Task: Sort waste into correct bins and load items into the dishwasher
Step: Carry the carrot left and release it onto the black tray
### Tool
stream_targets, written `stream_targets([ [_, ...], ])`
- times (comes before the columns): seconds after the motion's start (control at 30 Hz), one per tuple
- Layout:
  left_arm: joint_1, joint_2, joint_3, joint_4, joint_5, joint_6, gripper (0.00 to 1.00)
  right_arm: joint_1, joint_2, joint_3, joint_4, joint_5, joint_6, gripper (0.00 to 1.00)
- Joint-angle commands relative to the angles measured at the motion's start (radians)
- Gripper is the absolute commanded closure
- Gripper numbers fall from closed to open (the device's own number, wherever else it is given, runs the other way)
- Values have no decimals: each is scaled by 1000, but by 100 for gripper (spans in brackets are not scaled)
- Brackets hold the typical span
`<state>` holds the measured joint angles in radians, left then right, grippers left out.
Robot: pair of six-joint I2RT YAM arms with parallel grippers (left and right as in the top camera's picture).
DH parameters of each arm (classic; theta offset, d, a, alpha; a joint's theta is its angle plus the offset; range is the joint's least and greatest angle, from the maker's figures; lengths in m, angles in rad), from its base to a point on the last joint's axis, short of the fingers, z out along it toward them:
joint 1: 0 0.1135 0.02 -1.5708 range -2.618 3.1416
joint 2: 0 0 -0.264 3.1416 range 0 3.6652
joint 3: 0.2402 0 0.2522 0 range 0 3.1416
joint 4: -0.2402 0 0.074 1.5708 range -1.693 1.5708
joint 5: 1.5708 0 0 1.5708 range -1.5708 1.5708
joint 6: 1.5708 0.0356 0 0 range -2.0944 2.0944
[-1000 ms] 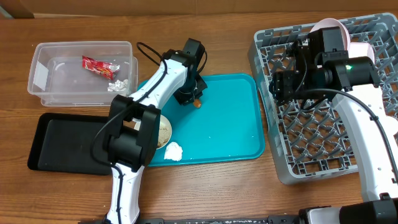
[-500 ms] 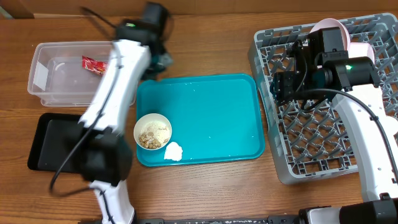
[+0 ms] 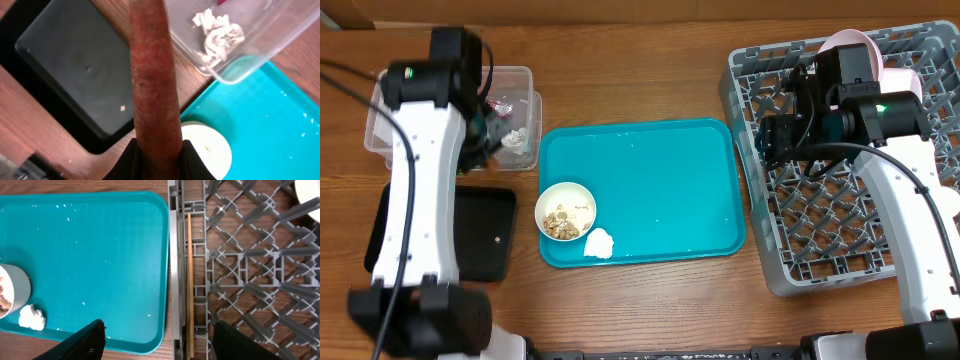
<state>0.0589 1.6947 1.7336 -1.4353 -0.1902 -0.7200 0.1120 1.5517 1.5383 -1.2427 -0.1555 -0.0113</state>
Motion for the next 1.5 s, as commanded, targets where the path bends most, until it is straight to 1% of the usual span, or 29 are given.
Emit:
stream_targets([
  [0.0,64,-152,-186,80,23,29,96,-1,-1,6,3,5,3,29],
  [0.13,190,-232,-399,220,80,45,96,-1,-1,6,4,5,3,29],
  [0.27,281,-216,-527,309,92,48,96,-1,-1,6,4,5,3,29],
  [0.4,337,-159,-643,410,117,47,96,-1,-1,6,3,5,3,29],
  [0.53,360,-100,-693,485,124,47,96,-1,-1,6,3,5,3,29],
  [0.77,366,35,-698,532,121,47,94,-1,-1,6,3,5,3,28],
  [0.8,366,42,-698,532,121,47,88,-1,-1,6,3,5,3,29],
  [0.83,366,45,-698,533,121,48,73,-1,-1,6,3,5,3,29],
  [0.87,366,44,-697,532,121,48,48,-1,-1,6,3,5,3,29],
  [0.9,366,42,-694,531,121,48,7,-1,-1,6,3,5,3,29],
  [0.93,366,41,-686,525,121,48,0,-1,-1,6,3,5,3,29],
  [1.03,366,34,-641,487,143,77,0,-1,-1,6,3,5,3,29],
  [1.2,340,-13,-521,366,150,116,0,-1,-1,6,3,5,3,29],
  [1.27,285,-61,-462,321,150,137,0,-1,-1,6,4,5,3,29],
  [1.4,154,-149,-424,315,151,145,0,-1,-1,6,4,5,3,29],
  [1.43,78,-186,-423,322,152,145,0,-1,-1,6,3,5,4,29],
  [1.47,31,-200,-423,325,155,146,0,-1,-1,6,2,5,4,29],
])
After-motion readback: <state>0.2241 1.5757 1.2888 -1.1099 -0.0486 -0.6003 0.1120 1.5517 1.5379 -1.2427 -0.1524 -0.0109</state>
